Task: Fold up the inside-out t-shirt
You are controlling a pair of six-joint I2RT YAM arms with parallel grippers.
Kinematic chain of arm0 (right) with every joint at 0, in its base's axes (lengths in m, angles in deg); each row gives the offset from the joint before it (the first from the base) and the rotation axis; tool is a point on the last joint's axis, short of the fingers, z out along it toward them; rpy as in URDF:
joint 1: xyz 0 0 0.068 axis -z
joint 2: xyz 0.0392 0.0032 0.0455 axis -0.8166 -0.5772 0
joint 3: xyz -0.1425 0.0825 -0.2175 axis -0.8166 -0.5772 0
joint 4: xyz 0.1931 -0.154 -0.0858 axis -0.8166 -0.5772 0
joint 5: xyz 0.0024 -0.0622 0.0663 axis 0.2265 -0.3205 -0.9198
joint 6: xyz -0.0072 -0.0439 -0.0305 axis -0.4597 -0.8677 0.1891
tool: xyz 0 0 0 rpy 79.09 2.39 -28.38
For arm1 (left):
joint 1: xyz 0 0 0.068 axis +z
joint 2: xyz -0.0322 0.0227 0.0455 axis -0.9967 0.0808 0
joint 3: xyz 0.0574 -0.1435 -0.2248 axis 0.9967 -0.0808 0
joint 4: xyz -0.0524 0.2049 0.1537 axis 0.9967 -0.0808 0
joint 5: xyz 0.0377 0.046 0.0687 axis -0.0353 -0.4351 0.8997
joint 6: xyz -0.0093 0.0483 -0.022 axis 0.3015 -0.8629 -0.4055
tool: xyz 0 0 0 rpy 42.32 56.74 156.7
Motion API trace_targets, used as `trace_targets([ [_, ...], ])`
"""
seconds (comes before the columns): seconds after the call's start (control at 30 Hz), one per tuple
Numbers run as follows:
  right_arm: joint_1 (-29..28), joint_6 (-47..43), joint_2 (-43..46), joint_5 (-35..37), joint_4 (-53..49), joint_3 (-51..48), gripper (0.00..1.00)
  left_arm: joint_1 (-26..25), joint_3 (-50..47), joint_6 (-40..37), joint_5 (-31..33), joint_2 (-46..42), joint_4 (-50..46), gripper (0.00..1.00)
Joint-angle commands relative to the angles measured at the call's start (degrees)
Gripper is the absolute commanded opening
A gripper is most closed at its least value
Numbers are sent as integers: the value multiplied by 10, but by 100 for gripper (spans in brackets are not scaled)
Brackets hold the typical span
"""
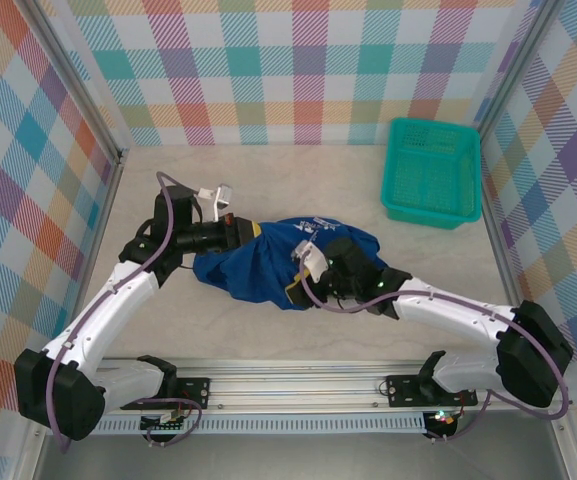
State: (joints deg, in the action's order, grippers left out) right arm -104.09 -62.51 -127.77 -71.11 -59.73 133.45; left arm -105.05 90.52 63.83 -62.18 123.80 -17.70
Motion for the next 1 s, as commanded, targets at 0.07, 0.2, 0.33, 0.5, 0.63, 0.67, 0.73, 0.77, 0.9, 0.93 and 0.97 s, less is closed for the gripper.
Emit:
trace_targets([
  [0.07, 26, -7, -20, -6, 27, 67, 49, 6, 12, -28, -35, -6, 2, 0],
  [0.2, 26, 0, -65, -27, 38, 95, 52, 6, 14, -28, -35, -7, 2, 0],
  [0.33, 26, 14, -93, -37, 61, 104, 54, 6, 14, -26, -35, -8, 2, 0],
  [0.5, 26, 25, -127, -20, 72, 118, 49, 6, 12, -26, -32, -9, 2, 0],
  [0.63, 33, 22, -111, -44, 71, 107, 14, 6, 10, -33, 15, -13, -33, 0],
  [0.67, 39, 22, -103, -75, 70, 100, 8, 6, 9, -36, 38, -14, -41, 0],
  [0.73, 52, 27, -87, -150, 73, 84, 2, 6, 5, -43, 88, -10, -54, 0],
  [0.77, 59, 34, -82, -188, 76, 77, 0, 6, 3, -47, 119, -6, -62, 0],
  [0.9, 72, 79, -71, -295, 121, 49, 0, 4, -3, -58, 232, 17, -65, 0],
  [0.93, 74, 93, -70, -311, 138, 42, 0, 4, -4, -59, 246, 24, -59, 0],
  [0.97, 76, 103, -70, -318, 149, 39, 0, 4, -4, -59, 253, 32, -57, 2],
])
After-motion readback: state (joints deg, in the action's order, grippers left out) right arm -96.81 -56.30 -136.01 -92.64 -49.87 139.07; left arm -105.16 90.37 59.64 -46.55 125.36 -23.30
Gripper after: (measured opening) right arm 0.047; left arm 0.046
